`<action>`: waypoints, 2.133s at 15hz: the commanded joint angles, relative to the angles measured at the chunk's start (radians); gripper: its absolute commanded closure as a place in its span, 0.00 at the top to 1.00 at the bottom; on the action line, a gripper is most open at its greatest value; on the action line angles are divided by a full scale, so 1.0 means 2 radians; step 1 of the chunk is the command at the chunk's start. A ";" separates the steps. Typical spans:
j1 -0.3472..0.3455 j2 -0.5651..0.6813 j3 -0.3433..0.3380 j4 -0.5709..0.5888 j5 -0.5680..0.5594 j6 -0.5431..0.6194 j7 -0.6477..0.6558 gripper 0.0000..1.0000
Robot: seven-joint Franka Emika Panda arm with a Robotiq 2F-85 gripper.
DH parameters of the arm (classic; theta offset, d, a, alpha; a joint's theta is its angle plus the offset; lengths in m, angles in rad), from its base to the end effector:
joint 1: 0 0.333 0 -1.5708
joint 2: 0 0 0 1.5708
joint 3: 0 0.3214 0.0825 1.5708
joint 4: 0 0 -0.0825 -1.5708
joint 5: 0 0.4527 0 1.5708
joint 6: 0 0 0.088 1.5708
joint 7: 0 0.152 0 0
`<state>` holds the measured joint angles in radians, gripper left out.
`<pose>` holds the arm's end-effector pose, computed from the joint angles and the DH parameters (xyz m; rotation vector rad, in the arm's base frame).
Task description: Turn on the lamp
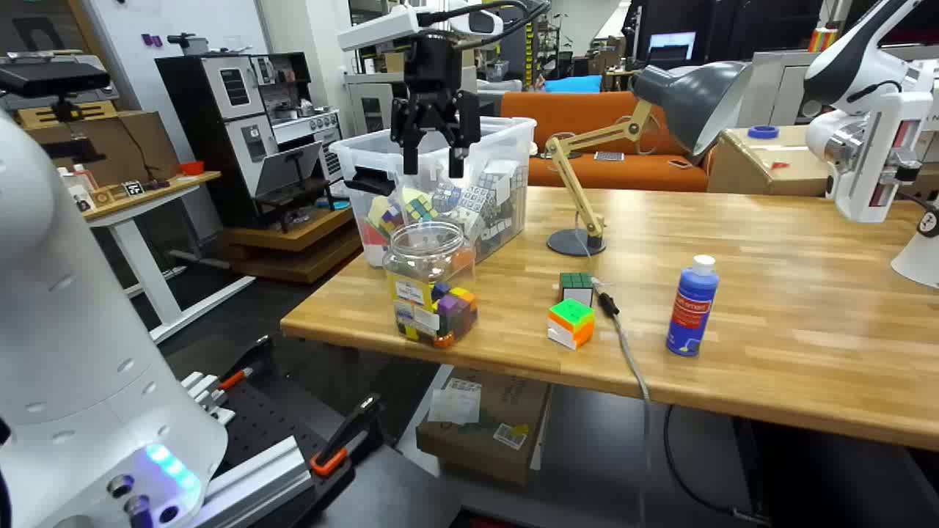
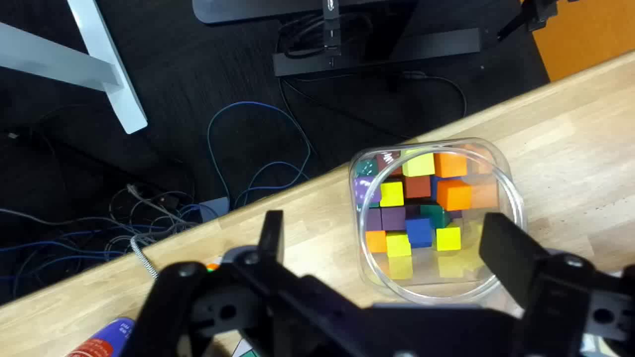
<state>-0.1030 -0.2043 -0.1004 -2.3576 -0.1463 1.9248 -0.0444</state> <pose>0.4778 -0.1138 0.3165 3.0351 -0.1336 -0.3667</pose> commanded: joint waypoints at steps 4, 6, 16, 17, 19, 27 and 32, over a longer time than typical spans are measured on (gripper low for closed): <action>0.003 0.022 -0.001 0.020 0.008 0.011 -0.007 1.00; 0.004 0.047 0.000 0.038 0.007 0.022 -0.003 1.00; 0.003 0.088 0.001 0.064 0.007 0.041 0.000 1.00; 0.003 0.087 0.001 0.064 0.007 0.041 0.000 1.00; 0.003 0.087 0.001 0.063 0.007 0.041 0.000 1.00; -0.011 0.161 -0.018 0.125 0.085 0.110 -0.030 1.00; -0.033 0.268 -0.027 0.228 0.101 0.121 -0.012 1.00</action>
<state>-0.1426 0.2230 -0.1540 -2.0195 0.0284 2.1875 -0.0785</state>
